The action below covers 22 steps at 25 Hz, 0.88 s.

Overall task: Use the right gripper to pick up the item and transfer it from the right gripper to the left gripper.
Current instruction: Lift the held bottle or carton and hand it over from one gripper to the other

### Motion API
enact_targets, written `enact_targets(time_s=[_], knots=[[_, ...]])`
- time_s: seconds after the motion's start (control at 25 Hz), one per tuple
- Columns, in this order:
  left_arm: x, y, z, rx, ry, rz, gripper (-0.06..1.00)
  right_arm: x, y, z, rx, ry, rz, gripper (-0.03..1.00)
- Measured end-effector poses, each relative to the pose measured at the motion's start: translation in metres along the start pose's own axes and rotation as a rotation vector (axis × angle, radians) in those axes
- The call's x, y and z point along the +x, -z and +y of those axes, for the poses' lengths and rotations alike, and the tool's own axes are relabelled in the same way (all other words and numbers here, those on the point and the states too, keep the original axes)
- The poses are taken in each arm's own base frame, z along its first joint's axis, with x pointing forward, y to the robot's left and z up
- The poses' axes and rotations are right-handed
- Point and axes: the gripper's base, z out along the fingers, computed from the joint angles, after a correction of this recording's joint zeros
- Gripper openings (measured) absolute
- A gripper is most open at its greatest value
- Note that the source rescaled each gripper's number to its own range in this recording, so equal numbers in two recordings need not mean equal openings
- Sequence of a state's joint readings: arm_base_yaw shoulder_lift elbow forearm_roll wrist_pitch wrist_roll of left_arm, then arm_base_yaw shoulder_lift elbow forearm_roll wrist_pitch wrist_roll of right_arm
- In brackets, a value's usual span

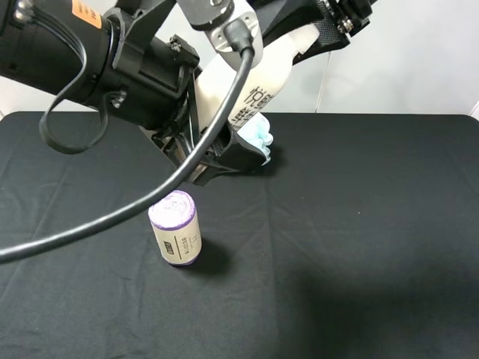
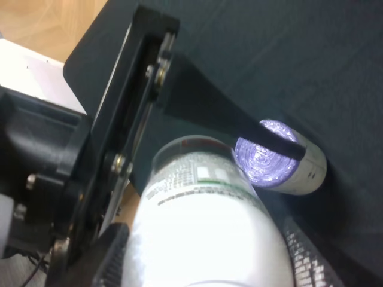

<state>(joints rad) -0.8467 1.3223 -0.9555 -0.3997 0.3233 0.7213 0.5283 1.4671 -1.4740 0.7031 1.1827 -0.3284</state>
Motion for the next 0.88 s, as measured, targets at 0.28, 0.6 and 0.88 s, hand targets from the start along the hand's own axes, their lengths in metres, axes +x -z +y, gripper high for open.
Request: enact_targets(time_s=[0.28, 0.6, 0.88], knots=[[0.0027, 0.0001, -0.0024, 0.026, 0.002, 0.029, 0.56, -0.0001, 0.0, 0.0, 0.0, -0.006, -0.001, 0.05], [0.0028, 0.0001, -0.0017, 0.018, 0.015, 0.031, 0.03, 0.0001, 0.0, 0.0004, -0.005, -0.009, 0.001, 0.05], [0.0029, 0.0001, -0.0013, 0.014, 0.008, 0.032, 0.03, 0.0001, 0.0, 0.0004, -0.005, -0.009, 0.001, 0.05]])
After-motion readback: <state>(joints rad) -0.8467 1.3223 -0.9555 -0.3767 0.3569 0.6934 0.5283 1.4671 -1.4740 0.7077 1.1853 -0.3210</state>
